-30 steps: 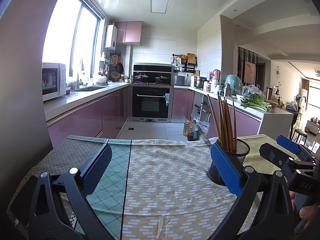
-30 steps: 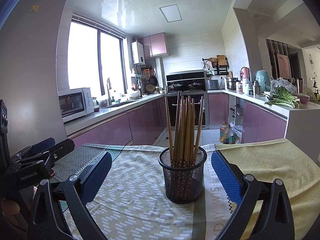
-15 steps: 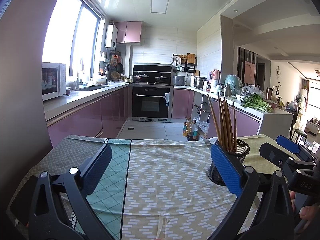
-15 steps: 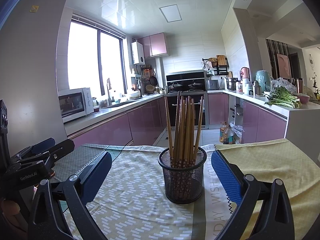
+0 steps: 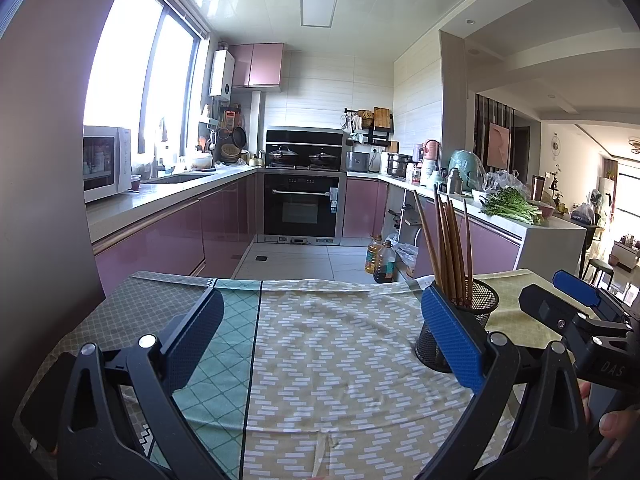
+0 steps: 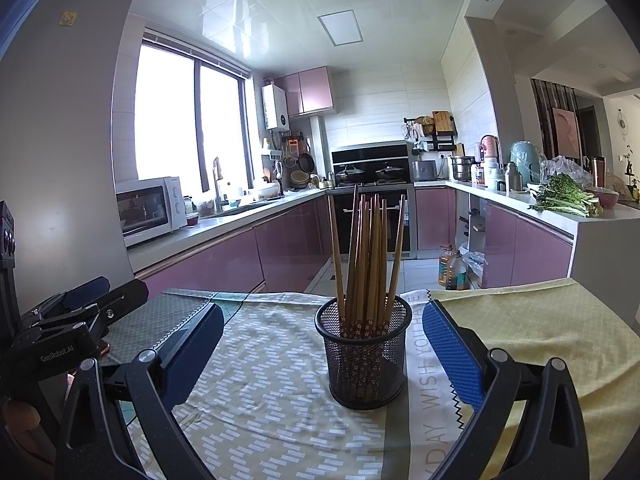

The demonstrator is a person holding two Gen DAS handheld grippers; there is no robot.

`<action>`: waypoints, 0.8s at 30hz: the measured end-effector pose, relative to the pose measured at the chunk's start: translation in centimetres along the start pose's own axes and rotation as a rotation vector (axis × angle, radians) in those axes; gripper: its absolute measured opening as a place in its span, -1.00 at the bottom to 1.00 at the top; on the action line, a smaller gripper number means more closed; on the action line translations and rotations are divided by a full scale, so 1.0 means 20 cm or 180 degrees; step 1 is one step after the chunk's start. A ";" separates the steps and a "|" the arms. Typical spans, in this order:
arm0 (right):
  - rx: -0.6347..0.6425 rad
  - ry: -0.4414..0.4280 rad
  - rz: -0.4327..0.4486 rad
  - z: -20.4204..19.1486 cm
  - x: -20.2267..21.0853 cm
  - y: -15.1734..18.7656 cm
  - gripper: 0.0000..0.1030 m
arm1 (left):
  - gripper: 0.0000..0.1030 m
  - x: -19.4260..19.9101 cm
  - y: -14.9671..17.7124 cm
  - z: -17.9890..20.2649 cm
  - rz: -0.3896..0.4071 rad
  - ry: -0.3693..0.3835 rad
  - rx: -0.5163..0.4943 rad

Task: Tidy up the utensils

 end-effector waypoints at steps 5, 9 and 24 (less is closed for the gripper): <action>0.0001 0.0000 -0.0003 0.00 0.00 0.00 0.87 | 0.89 0.00 0.00 0.00 -0.0002 0.0004 0.0002; 0.0000 -0.0001 -0.0004 0.00 0.00 0.00 0.87 | 0.89 0.00 0.00 0.00 -0.0002 0.0002 0.0000; -0.0010 -0.0004 -0.0007 0.00 -0.01 0.00 0.87 | 0.89 0.00 0.00 0.00 -0.0003 -0.0001 -0.0001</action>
Point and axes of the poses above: each gripper's, at about its wrist camera, not at the fingertips, and x roughly against the way its jaws point, z to its right, y to its underside, the point moved 10 cm from there along -x, roughly the way its jaws point, and after that the axes turned 5 degrees about -x, right-handed, at the moved point
